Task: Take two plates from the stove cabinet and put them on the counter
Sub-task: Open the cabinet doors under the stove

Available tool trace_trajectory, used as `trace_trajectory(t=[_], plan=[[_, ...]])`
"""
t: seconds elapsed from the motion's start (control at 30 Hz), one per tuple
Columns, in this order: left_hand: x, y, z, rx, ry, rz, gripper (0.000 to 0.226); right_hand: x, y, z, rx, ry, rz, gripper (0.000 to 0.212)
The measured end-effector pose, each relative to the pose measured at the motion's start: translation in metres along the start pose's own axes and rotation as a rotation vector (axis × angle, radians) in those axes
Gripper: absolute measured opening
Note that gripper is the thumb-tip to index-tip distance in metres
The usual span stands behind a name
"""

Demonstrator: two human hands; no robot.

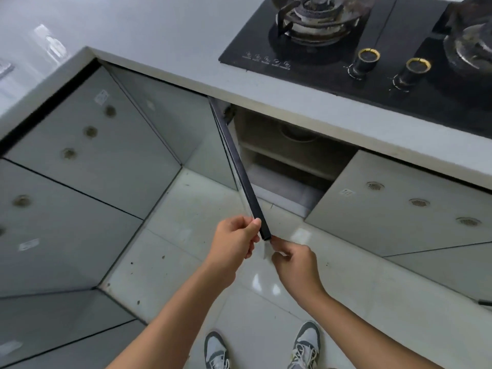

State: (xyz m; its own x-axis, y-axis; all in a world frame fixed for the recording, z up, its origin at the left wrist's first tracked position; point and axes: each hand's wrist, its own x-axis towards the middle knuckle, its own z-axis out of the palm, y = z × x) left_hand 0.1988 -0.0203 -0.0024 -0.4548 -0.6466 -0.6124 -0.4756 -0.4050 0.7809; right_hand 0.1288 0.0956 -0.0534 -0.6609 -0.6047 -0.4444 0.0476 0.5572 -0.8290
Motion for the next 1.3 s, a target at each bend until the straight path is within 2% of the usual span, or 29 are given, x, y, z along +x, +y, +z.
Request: trace_trajectory(t=[0.13,0.37,0.53,0.77,1.13,1.3], plan=[[-0.005,-0.007,-0.042,0.071,0.009,0.005,0.026,-0.022,-0.005,0.048,-0.007,-0.069,-0.013,0.050],[0.000,-0.016,-0.103,0.140,-0.003,0.042,0.026,-0.044,-0.010,0.123,0.121,-0.032,-0.043,0.059],[0.007,-0.018,-0.145,0.208,-0.017,0.056,0.028,-0.053,-0.023,0.163,0.089,-0.052,-0.057,0.073],[0.024,-0.008,-0.207,0.408,-0.026,0.077,0.026,-0.053,-0.040,0.220,0.045,-0.108,-0.076,0.069],[0.055,0.007,-0.291,0.479,0.054,0.063,0.025,-0.031,-0.091,0.286,0.026,-0.342,-0.075,0.079],[0.060,0.017,-0.303,0.533,0.092,0.086,0.020,-0.021,-0.099,0.292,0.031,-0.350,-0.076,0.077]])
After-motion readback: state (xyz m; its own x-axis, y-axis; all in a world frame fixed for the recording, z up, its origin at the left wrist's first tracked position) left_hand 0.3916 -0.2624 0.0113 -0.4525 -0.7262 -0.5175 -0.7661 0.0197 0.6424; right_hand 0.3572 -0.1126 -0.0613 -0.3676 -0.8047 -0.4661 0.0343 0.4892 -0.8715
